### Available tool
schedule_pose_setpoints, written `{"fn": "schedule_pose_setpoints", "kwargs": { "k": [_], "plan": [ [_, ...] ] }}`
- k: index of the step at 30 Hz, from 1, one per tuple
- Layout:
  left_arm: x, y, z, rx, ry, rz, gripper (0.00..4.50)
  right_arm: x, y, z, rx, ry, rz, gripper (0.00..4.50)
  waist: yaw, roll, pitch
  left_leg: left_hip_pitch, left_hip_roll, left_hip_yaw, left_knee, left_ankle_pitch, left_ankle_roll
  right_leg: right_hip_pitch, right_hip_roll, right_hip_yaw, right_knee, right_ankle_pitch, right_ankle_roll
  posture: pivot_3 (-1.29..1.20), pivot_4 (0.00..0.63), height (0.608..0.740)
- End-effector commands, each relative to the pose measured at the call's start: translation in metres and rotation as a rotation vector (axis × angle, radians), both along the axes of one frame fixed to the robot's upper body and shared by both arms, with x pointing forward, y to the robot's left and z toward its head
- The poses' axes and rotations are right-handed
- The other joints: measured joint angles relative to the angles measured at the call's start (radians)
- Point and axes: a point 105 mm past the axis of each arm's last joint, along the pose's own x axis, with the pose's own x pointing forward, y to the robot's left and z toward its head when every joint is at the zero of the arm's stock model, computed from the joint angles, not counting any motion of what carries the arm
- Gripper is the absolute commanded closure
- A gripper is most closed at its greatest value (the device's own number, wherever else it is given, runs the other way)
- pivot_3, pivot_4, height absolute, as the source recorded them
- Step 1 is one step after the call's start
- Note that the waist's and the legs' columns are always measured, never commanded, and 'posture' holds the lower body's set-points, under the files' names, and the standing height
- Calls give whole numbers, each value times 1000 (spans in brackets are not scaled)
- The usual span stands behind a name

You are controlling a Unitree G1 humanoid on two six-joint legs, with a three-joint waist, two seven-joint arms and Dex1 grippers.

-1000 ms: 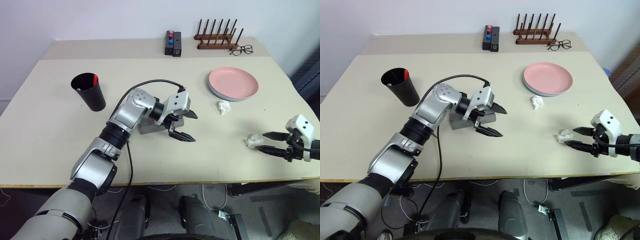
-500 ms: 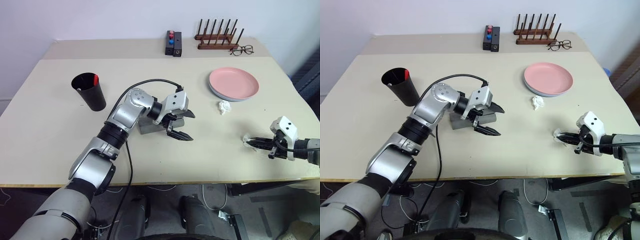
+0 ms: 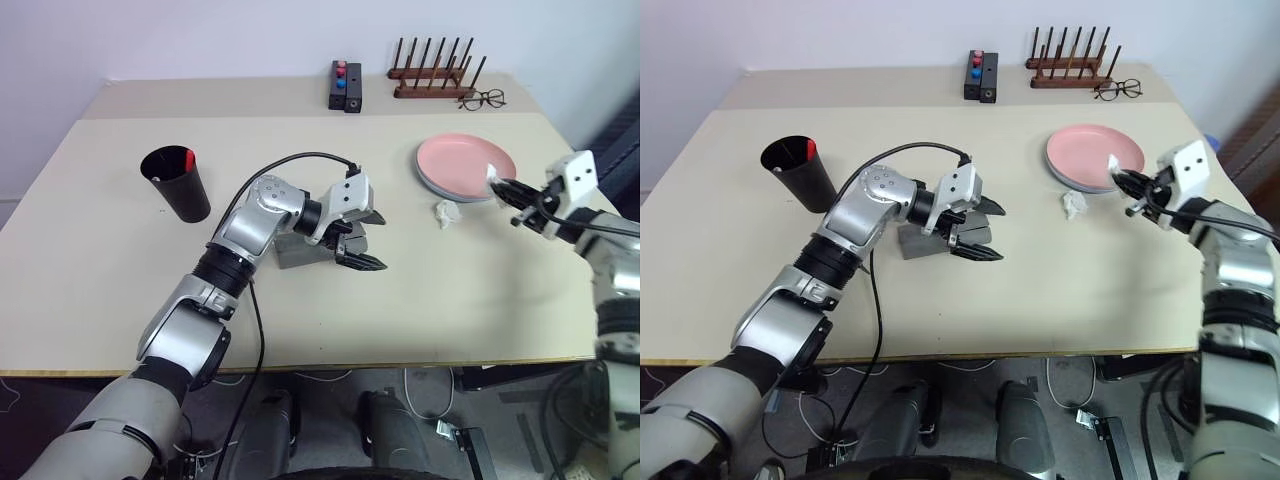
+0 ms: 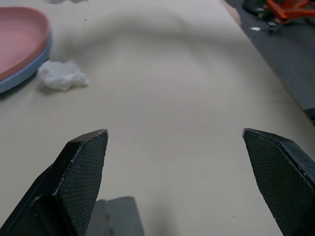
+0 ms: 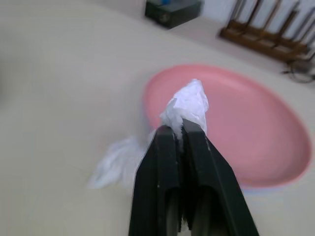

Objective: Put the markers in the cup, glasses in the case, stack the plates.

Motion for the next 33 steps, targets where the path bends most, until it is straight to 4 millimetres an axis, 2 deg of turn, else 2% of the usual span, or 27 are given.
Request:
{"fn": "schedule_pose_setpoints", "kwargs": {
  "k": [1,5,13,14,16,20,24,28,33],
  "plan": [
    [2,4,16,-48,-41,36,0,18,2,12,1,-76,-60,4458,-3,0,0,0,0,0,0,0,0,0,0,0,0,0,0,0,150,740],
    [6,11,23,-59,-61,96,0,38,16,19,14,-115,-114,4458,-6,0,0,0,0,0,-1,0,0,0,0,0,1,0,0,0,150,740],
    [7,34,25,-58,-77,213,0,59,38,21,17,-126,-187,4458,-8,1,0,0,0,0,-2,0,0,-1,0,0,1,0,0,0,150,740],
    [7,37,25,-57,-76,225,0,61,41,21,20,-120,-189,3899,-8,1,0,0,0,0,-2,0,0,-1,0,0,1,0,0,0,150,740],
    [6,41,24,-57,-74,244,0,63,45,20,15,-115,-192,3171,-8,1,0,0,0,0,-2,0,0,-1,0,0,1,0,0,0,150,740],
    [5,43,24,-58,-71,256,0,64,48,21,17,-122,-189,1082,-7,1,0,0,-1,0,-2,0,-1,-1,0,0,1,0,0,0,150,740],
    [5,39,22,-62,-63,252,0,61,47,25,38,-140,-154,1082,-9,1,0,0,-1,0,-2,0,0,-1,0,0,1,0,0,0,150,740],
    [5,35,20,-64,-53,238,0,52,50,20,76,-105,-28,1082,-9,1,0,0,-1,0,-2,0,0,-1,1,0,1,0,0,0,150,740],
    [5,27,19,-66,-50,205,0,22,49,-18,53,79,202,1082,-2,1,0,0,-1,1,-2,0,0,1,1,0,1,0,0,0,150,740]
  ]
}}
